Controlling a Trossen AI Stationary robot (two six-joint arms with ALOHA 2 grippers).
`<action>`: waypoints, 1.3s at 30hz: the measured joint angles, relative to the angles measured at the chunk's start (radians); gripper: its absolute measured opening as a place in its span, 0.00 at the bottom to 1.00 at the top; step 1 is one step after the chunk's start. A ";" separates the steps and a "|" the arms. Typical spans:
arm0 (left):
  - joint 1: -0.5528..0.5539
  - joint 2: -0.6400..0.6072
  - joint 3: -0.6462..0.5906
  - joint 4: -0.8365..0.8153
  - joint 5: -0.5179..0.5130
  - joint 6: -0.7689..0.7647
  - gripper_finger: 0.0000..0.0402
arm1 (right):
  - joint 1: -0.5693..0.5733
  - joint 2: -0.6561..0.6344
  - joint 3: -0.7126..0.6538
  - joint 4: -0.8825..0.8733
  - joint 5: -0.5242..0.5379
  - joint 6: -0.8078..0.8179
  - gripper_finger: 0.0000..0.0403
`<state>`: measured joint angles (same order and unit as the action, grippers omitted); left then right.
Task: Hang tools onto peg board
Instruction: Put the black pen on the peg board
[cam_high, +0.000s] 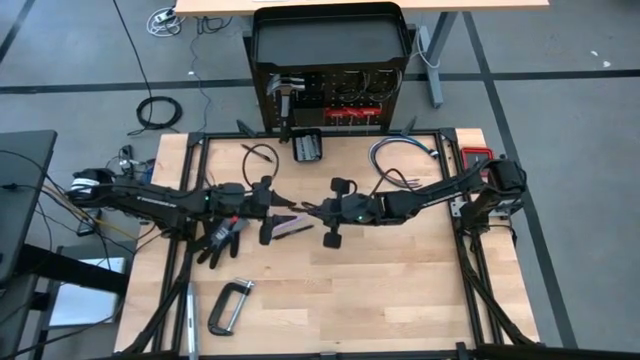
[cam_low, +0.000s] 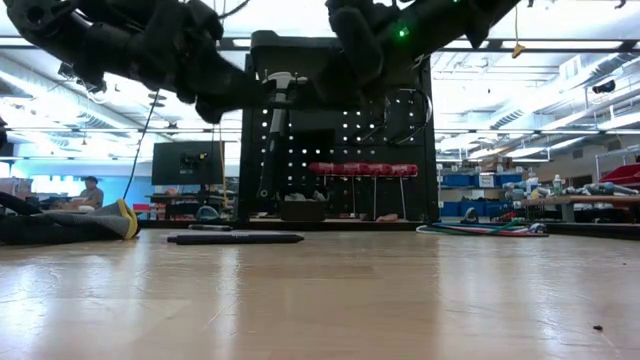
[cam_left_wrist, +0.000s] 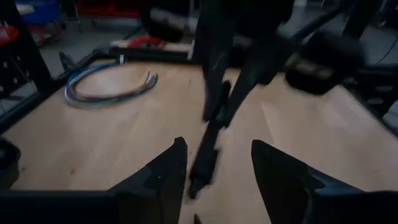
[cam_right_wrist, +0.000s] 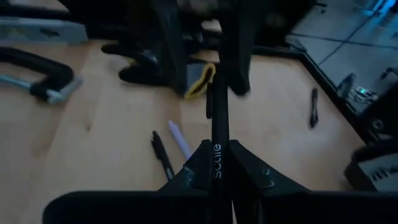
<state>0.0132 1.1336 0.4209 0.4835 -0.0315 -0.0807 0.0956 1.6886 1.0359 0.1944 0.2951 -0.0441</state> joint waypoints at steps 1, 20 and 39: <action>0.000 0.008 -0.001 -0.002 0.000 0.004 0.46 | 0.001 0.001 0.000 0.012 -0.006 -0.001 0.10; 0.000 0.091 0.000 0.109 0.018 0.028 0.25 | 0.001 -0.001 0.002 0.019 -0.013 -0.004 0.10; 0.038 0.038 0.378 -0.528 -0.246 0.204 0.08 | 0.079 -0.236 0.046 -0.297 0.248 -0.044 0.38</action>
<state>0.0512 1.1717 0.7984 -0.0450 -0.2772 0.1237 0.1745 1.4522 1.0817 -0.1026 0.5429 -0.0881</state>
